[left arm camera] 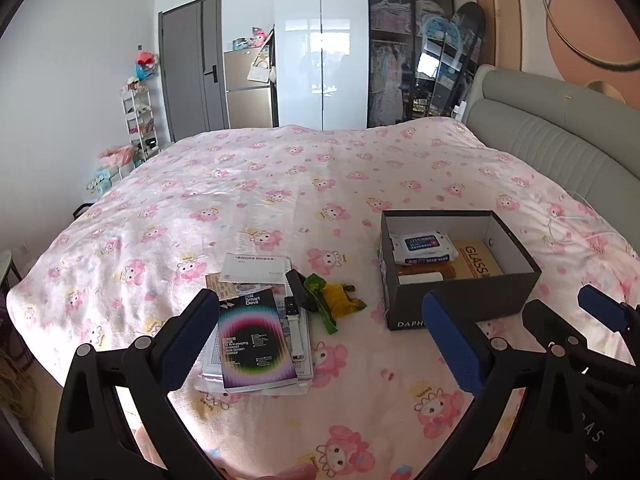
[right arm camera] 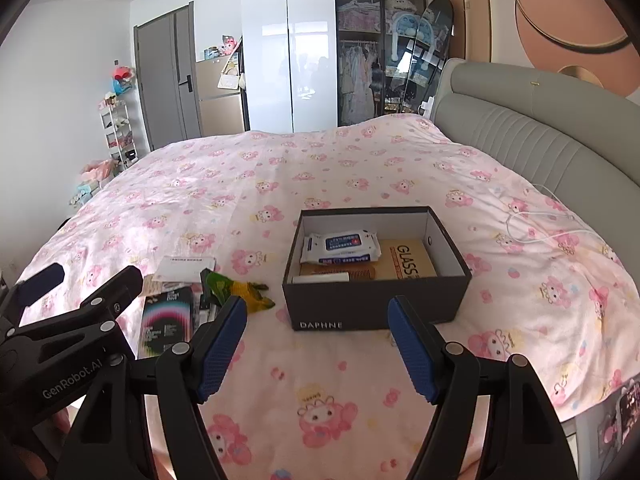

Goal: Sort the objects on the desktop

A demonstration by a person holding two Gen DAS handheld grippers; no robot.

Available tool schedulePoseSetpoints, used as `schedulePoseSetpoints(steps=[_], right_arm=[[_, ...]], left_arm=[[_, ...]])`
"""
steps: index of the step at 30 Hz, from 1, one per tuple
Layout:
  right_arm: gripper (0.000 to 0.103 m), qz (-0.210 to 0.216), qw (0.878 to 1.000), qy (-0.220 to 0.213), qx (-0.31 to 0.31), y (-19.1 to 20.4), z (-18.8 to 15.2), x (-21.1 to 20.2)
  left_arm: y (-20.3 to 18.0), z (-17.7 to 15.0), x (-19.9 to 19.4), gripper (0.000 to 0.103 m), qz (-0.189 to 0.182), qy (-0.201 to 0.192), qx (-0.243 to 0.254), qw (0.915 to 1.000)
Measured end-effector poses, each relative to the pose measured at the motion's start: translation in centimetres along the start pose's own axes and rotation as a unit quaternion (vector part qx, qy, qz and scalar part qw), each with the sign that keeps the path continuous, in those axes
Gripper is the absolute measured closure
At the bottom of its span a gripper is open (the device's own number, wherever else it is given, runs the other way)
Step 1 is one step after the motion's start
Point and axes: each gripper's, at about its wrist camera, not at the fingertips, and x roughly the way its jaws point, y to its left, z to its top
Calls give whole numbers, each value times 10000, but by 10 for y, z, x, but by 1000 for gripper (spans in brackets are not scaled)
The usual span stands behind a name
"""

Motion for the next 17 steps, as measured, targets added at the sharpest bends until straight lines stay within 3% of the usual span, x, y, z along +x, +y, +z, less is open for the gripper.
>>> schedulePoseSetpoints(steps=[17], right_arm=[[32,9,9996,180,228,-25,-20,7]], left_arm=[[-21,-20,10,1,-74,189,158,9997]])
